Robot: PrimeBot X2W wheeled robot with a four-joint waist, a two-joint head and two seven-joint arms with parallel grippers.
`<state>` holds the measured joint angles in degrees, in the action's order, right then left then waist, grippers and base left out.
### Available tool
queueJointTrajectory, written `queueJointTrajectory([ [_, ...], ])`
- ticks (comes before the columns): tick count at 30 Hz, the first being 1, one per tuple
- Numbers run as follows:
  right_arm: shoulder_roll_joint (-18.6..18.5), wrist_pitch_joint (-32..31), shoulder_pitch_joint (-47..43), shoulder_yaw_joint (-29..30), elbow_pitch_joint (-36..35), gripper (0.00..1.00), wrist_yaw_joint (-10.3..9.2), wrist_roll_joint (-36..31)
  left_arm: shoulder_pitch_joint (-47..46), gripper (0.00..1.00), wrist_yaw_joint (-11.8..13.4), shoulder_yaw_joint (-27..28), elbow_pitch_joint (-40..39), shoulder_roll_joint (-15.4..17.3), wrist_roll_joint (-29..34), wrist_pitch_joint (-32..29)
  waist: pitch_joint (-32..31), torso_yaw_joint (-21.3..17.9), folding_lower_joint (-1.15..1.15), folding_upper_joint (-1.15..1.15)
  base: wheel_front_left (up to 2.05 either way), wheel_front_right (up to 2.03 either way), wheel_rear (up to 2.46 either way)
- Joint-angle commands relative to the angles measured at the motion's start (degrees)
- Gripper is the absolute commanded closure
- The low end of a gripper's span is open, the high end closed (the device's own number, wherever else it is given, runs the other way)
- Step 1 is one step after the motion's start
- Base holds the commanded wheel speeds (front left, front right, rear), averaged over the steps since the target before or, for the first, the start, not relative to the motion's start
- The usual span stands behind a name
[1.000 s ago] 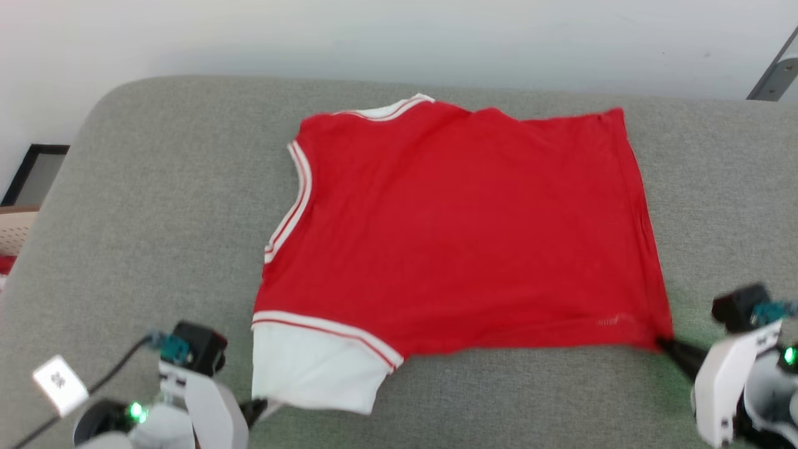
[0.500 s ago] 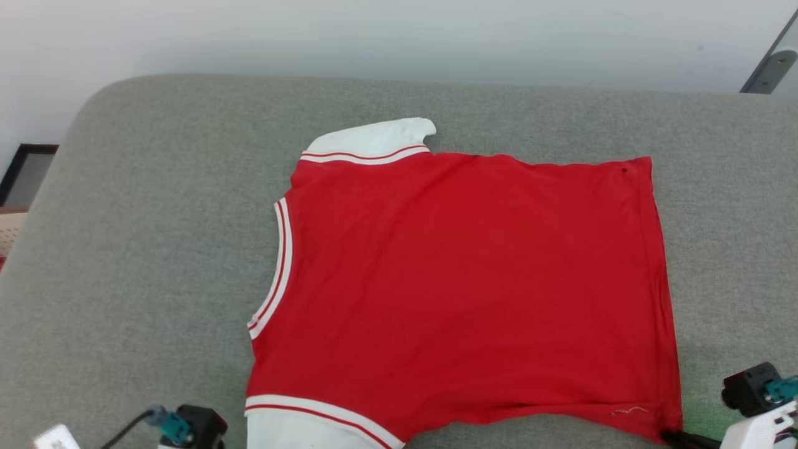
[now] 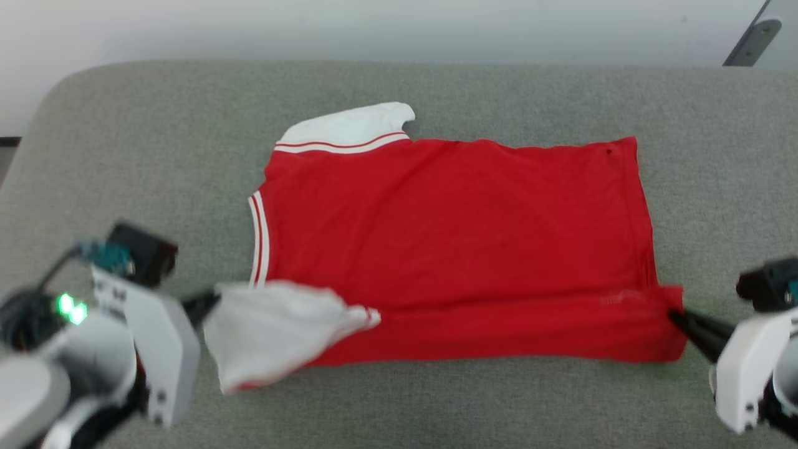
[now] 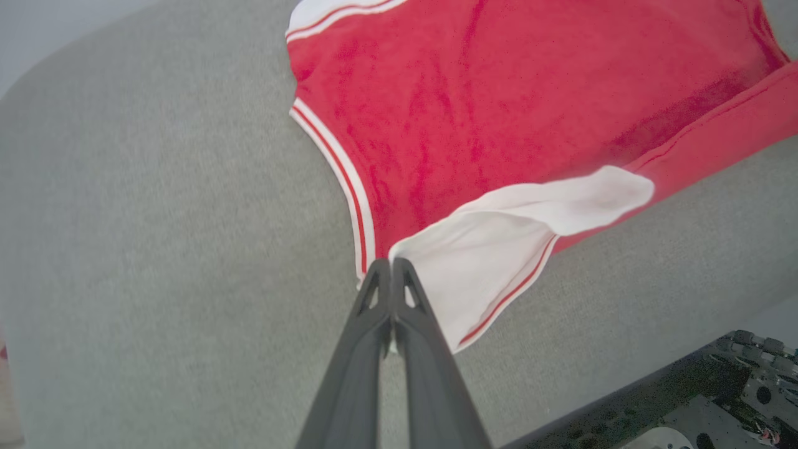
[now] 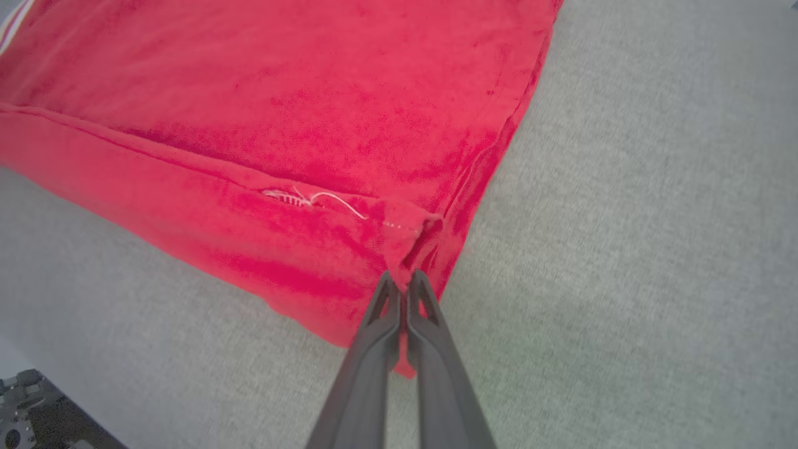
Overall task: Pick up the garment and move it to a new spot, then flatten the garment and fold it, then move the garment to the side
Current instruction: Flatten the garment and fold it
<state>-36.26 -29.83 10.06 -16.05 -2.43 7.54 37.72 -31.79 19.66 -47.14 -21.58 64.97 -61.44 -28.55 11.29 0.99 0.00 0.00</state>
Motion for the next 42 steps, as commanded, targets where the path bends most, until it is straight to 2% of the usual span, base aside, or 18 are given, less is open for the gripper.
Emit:
queueJointTrajectory([
  [1,0.48,-0.04,1.69,-0.12,0.35,1.0,-0.1,-0.6,-1.99,1.0,-1.04,0.33,1.1,-0.95,1.07,-0.17,0.81,-0.58,0.0,0.0,0.0,0.0,0.0],
  [8,2.46,0.27,12.29,-4.45,7.43,1.0,-0.11,-2.84,-14.65,1.0,-10.72,-0.92,15.92,-9.77,5.9,-2.36,3.41,-1.53,0.0,0.0,0.0,0.0,0.0],
  [14,4.66,1.83,18.96,-8.38,15.97,1.0,-0.11,-3.12,-20.39,1.0,-16.78,-3.36,30.76,-17.38,6.94,-3.05,5.16,-2.2,0.0,0.0,0.0,0.0,0.0],
  [21,6.94,4.25,24.03,-12.92,24.19,1.0,-0.1,-1.34,-22.82,1.0,-21.67,-6.3,45.34,-24.06,6.39,-4.71,6.19,-2.58,0.0,0.0,0.0,0.0,0.0],
  [27,7.96,6.26,26.98,-15.96,28.88,1.0,-0.1,-0.02,-23.45,1.0,-23.38,-7.29,54.48,-27.66,5.27,-5.75,6.13,-2.64,0.0,0.0,0.0,0.0,0.0],
  [28,8.05,6.65,27.37,-16.27,29.52,1.0,-0.1,0.3,-23.63,0.94,-23.54,-7.2,55.6,-28.14,5.08,-5.45,5.96,-2.58,0.0,0.0,0.0,0.0,0.0],
  [29,7.96,7.2,27.8,-16.49,30.03,1.0,-0.11,0.5,-23.83,0.8,-23.51,-7.08,56.63,-28.47,5.2,-5.11,5.74,-2.47,0.0,0.0,0.0,0.0,0.0],
  [30,7.78,7.69,28.15,-16.71,30.56,1.0,-0.11,0.55,-24.01,0.59,-23.53,-7.05,57.43,-28.79,5.23,-4.86,5.5,-2.34,0.0,0.0,0.0,0.0,0.0],
  [31,7.72,8.19,28.41,-16.95,30.93,1.0,-0.11,0.79,-24.13,0.34,-23.69,-7.02,58.13,-29.09,5.14,-4.67,5.21,-2.24,0.0,0.0,0.0,0.0,0.0],
  [32,7.66,8.93,28.63,-17.14,31.16,0.87,-0.11,0.97,-24.32,0.01,-23.75,-6.97,58.53,-29.32,5.11,-4.35,4.84,-2.11,0.0,0.0,0.0,0.0,0.0],
  [33,7.45,9.81,28.91,-17.23,31.37,0.67,-0.11,0.86,-24.47,0.0,-23.72,-6.77,58.9,-29.44,4.92,-4.1,4.49,-1.97,0.0,0.0,0.0,0.0,0.0],
  [34,7.25,10.6,29.13,-17.35,31.61,0.26,-0.11,0.63,-24.59,0.0,-23.7,-6.7,59.15,-29.4,4.9,-3.87,4.13,-1.85,0.0,0.0,0.0,0.0,0.0],
  [35,7.18,11.13,29.15,-17.55,31.8,0.0,-0.11,0.7,-24.68,0.0,-23.76,-6.58,59.13,-29.33,4.89,-3.67,3.75,-1.69,0.0,0.0,0.0,0.0,0.0],
  [39,6.47,13.17,28.57,-17.61,31.89,0.0,-0.11,1.3,-24.63,0.0,-23.79,-6.1,57.48,-28.56,4.75,-2.55,2.12,-0.93,0.0,0.0,0.0,0.0,0.0],
  [42,5.92,15.41,27.24,-16.54,31.53,0.0,-0.11,1.06,-23.02,0.0,-22.73,-5.93,55.19,-27.47,4.02,-3.29,0.69,-0.26,0.0,0.0,0.0,0.0,0.0],
])
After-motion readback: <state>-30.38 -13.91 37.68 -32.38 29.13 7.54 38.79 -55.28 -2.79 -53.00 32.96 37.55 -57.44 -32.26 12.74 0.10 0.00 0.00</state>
